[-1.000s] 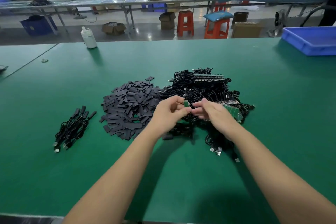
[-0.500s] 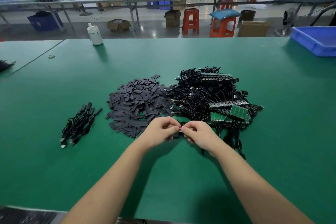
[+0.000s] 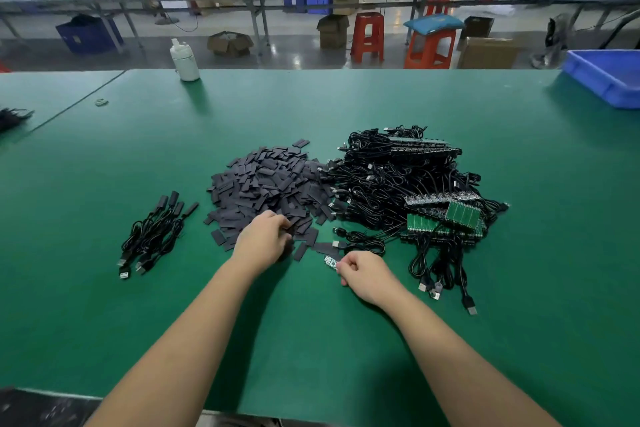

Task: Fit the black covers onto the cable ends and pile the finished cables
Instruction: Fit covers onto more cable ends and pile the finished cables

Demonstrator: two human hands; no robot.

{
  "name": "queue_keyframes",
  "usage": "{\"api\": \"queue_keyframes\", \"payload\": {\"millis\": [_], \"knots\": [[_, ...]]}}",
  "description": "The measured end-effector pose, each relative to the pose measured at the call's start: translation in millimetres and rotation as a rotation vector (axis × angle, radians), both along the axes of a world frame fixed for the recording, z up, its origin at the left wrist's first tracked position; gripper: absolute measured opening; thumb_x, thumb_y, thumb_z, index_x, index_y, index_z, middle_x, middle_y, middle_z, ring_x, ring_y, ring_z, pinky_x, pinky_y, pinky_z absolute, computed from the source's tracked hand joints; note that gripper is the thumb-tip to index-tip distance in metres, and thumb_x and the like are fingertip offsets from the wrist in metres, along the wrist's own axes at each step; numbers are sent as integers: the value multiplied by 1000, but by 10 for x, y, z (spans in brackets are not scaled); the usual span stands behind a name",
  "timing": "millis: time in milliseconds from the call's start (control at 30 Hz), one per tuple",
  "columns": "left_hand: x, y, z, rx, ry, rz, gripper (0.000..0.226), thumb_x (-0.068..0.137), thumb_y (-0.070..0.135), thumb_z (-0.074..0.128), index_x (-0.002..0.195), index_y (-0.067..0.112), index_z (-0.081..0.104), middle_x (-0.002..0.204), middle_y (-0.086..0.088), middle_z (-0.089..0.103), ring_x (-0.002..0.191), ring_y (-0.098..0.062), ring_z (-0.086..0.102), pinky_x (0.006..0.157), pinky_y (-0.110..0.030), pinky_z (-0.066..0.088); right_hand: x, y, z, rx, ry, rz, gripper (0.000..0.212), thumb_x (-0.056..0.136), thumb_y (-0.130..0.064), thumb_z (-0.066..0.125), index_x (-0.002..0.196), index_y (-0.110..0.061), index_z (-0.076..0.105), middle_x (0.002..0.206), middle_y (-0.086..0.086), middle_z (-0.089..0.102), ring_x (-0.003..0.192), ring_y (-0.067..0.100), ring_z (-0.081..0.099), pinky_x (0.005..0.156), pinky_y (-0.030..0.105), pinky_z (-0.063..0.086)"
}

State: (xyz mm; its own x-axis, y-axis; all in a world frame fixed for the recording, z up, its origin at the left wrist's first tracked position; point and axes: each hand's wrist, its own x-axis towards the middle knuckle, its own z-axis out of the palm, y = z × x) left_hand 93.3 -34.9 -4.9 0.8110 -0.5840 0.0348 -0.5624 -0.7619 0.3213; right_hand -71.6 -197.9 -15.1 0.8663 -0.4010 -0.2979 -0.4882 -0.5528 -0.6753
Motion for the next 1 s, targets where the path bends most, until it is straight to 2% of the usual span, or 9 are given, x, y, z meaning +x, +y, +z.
{"api": "queue_keyframes", "payload": {"millis": [100,200,367,433,567,667,733,800,1000], "knots": [[115,46,-92,89,27,8,32,95,34,61,124,23,62,120,0,56,110,-24,56,90,-39,51,20,19,-91,-88,12,4,25,96,-41,50,77,-30,61,64,-10,63,60,10,53,60,28,43],[169,38,-132,60,37,22,31,94,36,62,122,22,62,116,0,55,106,-24,58,88,-38,50,39,-24,-97,-54,20,51,28,96,-40,52,74,-30,64,53,-17,59,51,9,46,55,27,38],[210,26,-142,42,31,18,22,93,33,64,114,24,65,108,2,56,103,-23,58,86,-37,50,-19,-125,-103,148,-22,41,20,97,-36,56,85,-29,70,76,-16,74,47,2,41,53,23,39],[220,45,-134,53,16,10,21,93,35,64,112,25,66,109,3,56,105,-22,57,85,-37,51,-45,-155,-98,261,-52,6,19,98,-34,57,89,-27,72,79,-12,75,47,6,38,49,21,37],[186,103,-92,80,-190,-62,21,93,37,63,111,30,69,119,6,60,111,-23,48,88,-37,44,-71,-181,-94,383,-80,-6,19,99,-32,57,92,-22,72,84,-5,76,48,11,39,43,22,36],[87,98,-17,37,-350,-115,23,91,35,66,111,28,71,118,9,68,113,-23,51,94,-40,37,-73,-185,-99,414,-83,0,18,100,-30,57,94,-19,71,86,-5,76,46,8,41,43,23,40],[-21,65,49,-87,-255,-174,23,91,32,67,112,25,72,111,7,72,107,-18,59,94,-39,43,-76,-187,-100,434,-91,7,17,100,-28,58,93,-18,71,86,-4,76,46,7,41,44,22,40],[-168,31,78,-214,-51,-230,24,92,31,66,114,23,72,110,7,71,100,-12,63,92,-33,50,-78,-193,-100,457,-100,18,16,100,-26,59,94,-17,71,83,-3,76,44,6,41,43,22,40],[-482,41,-43,-259,144,-283,23,92,30,67,114,24,73,110,13,71,99,1,61,89,-9,41,-82,-211,-103,507,-120,30,14,99,-23,61,93,-16,73,70,-4,70,43,6,40,42,21,40]]}}
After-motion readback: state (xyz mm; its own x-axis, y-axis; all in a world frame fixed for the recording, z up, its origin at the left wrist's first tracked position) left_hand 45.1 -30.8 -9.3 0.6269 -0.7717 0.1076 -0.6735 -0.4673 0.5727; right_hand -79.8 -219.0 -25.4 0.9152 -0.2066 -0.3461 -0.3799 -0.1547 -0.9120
